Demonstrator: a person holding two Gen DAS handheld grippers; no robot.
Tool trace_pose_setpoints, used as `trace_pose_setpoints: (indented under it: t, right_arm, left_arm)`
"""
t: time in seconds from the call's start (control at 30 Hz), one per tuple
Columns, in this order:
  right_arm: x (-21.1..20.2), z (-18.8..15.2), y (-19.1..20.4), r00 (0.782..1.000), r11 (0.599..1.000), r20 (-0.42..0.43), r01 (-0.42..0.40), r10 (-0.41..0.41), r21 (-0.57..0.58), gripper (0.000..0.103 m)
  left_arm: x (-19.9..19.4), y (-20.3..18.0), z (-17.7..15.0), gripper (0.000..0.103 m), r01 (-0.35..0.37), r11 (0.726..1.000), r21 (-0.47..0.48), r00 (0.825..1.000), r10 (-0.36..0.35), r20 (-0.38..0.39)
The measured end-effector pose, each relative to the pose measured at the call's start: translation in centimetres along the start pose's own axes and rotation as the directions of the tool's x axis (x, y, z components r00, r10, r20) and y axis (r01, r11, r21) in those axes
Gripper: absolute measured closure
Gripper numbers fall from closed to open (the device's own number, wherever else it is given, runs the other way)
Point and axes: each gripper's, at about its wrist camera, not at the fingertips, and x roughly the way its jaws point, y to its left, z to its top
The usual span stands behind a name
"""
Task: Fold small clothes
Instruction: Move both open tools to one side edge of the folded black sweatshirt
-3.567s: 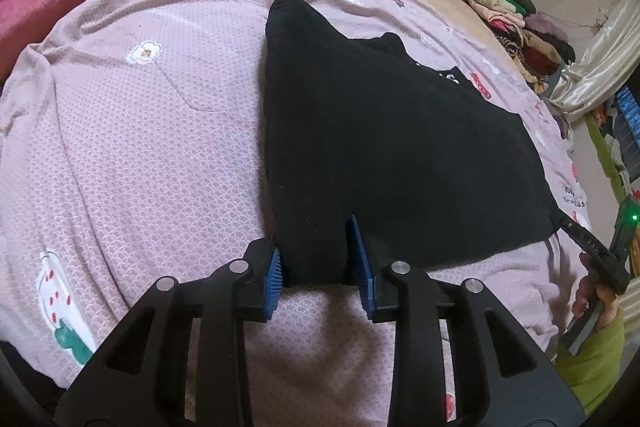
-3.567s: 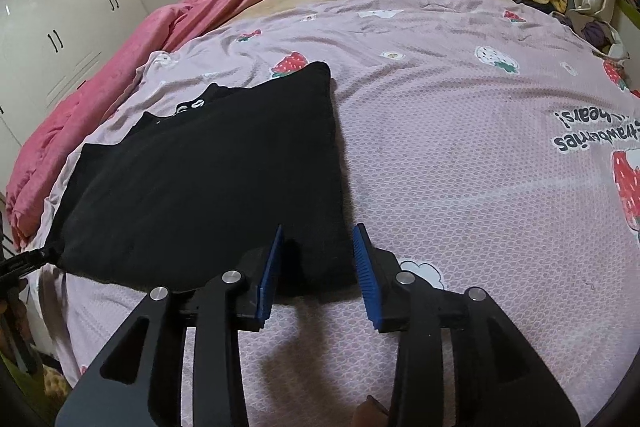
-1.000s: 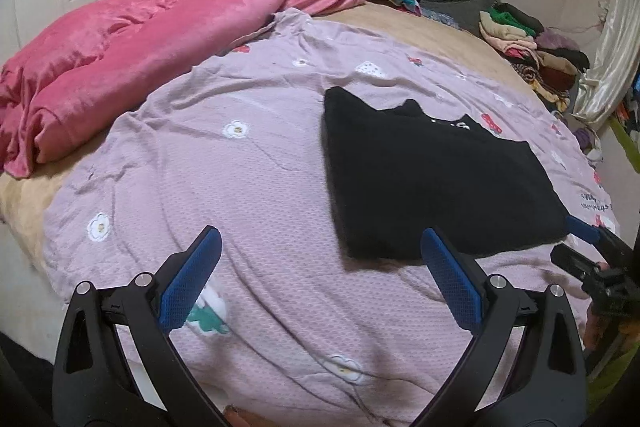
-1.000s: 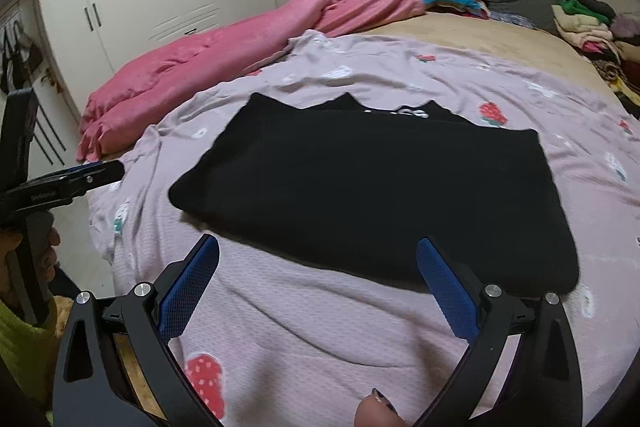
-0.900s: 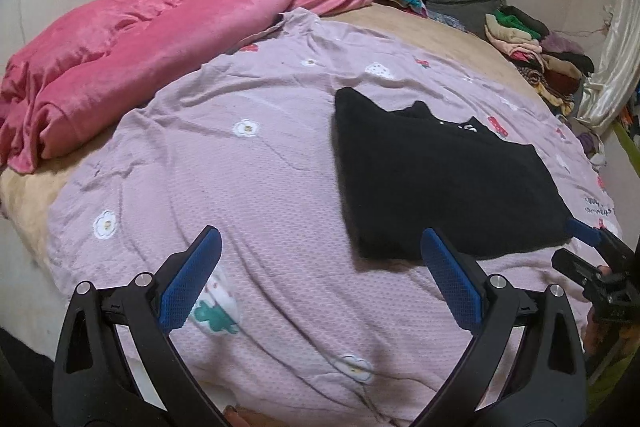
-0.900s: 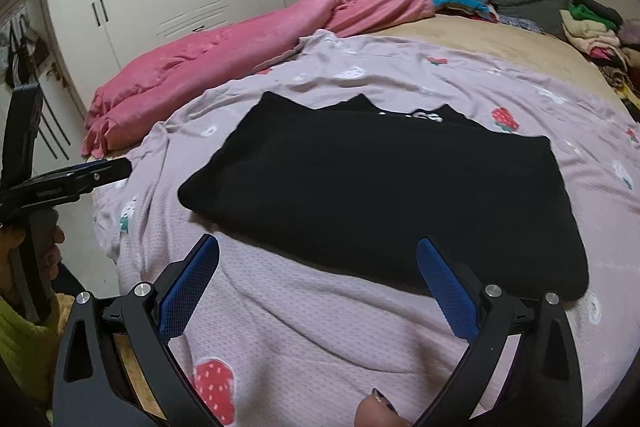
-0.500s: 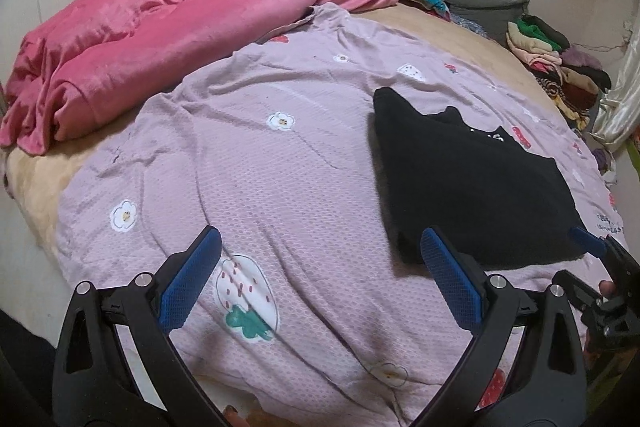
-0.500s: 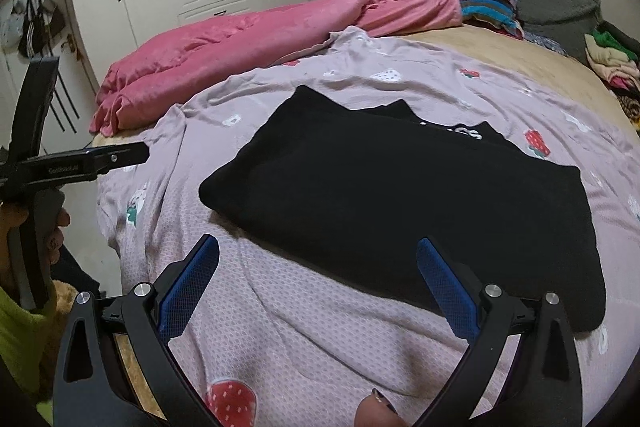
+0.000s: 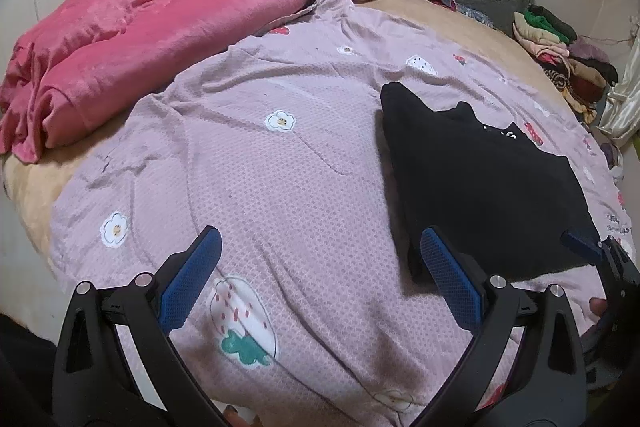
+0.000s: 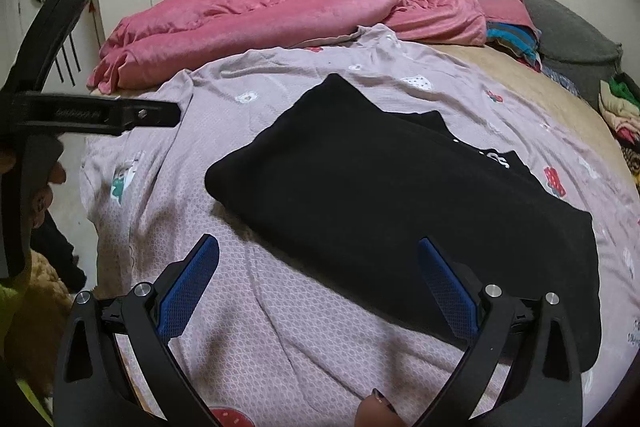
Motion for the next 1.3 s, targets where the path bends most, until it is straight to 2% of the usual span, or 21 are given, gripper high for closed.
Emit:
trace_pose_setpoints:
  t: [0.2,0.47,0.63,0.77,1.2,1.3]
  right_arm:
    - [1.2,0.0,1.1,0.999,0.998,-0.008,0.038,-0.039,-0.058,0.004]
    - [3.2,-0.5,1.4,0.995,0.993,-0.041,0.086,-0.089,-0.081,0.004]
    - [5.2,-0.8,2.0,0.981,0.972,-0.045,0.178,-0.186,-0.152,0.004]
    - [6.9,-0.8,2.2,0.972,0.957,-0.05,0.216,-0.23,-0.192,0.004]
    - [9.6,1.0,3.8,0.955,0.904,0.035,0.289,-0.293,-0.316,0.005]
    - [9.9,1.5,3.9,0.945,0.887,0.067,0.324,-0.32,-0.329,0.007]
  left_arm:
    - [0.9,-1.0,1.4,0.01,0.005,1.0,0.023,1.0,-0.005,-0.006]
    - [3.1,-2.5,3.1,0.01,0.028,0.998,0.049,0.999,-0.026,-0.033]
    - [5.1,-3.1,4.2,0.01,0.034,0.998,0.058,0.997,-0.03,-0.064]
    - [6.5,-3.3,5.0,0.01,0.033,0.997,0.065,0.996,-0.028,-0.085]
    - [10.6,-3.7,7.1,0.01,0.049,0.995,0.092,0.989,-0.036,-0.14]
    - [11.6,-4.1,7.6,0.01,0.059,0.993,0.1,0.987,-0.043,-0.155]
